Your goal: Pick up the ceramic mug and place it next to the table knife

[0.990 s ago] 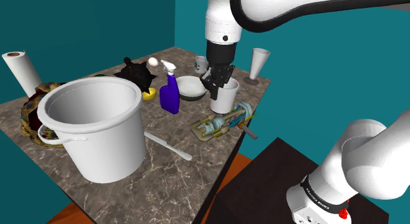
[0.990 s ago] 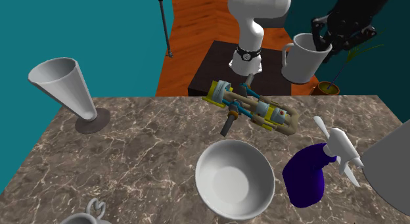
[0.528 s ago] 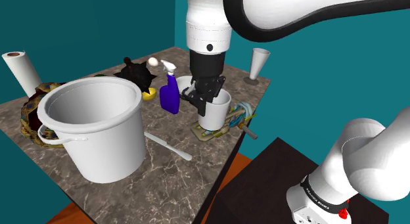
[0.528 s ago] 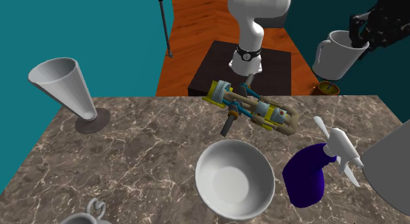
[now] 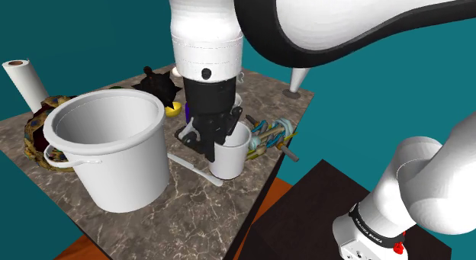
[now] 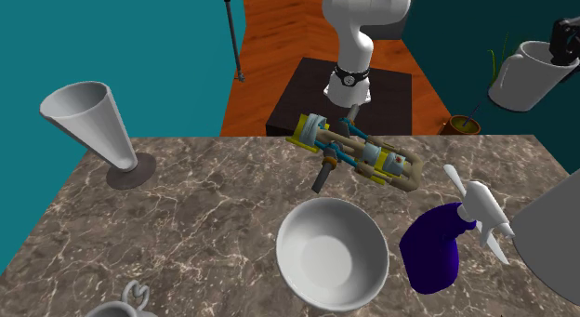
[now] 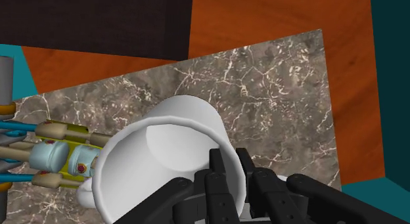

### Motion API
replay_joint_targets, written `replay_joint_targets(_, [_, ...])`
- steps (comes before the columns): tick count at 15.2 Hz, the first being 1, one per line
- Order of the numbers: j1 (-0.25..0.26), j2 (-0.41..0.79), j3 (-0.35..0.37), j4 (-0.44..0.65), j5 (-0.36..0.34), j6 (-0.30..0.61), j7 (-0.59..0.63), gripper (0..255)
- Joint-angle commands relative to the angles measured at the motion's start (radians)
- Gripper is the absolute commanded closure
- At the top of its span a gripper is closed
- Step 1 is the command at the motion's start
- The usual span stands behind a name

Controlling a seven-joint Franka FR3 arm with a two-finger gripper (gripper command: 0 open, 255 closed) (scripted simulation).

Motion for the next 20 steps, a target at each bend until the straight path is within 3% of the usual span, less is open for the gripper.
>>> replay_joint_targets(1, [0.005, 0.014, 0.010, -0.008, -0.003, 0.021, 0.017, 255])
replay_joint_targets(20, [0.009, 0.085, 0.029, -0.200, -0.032, 0.276, 0.044, 255])
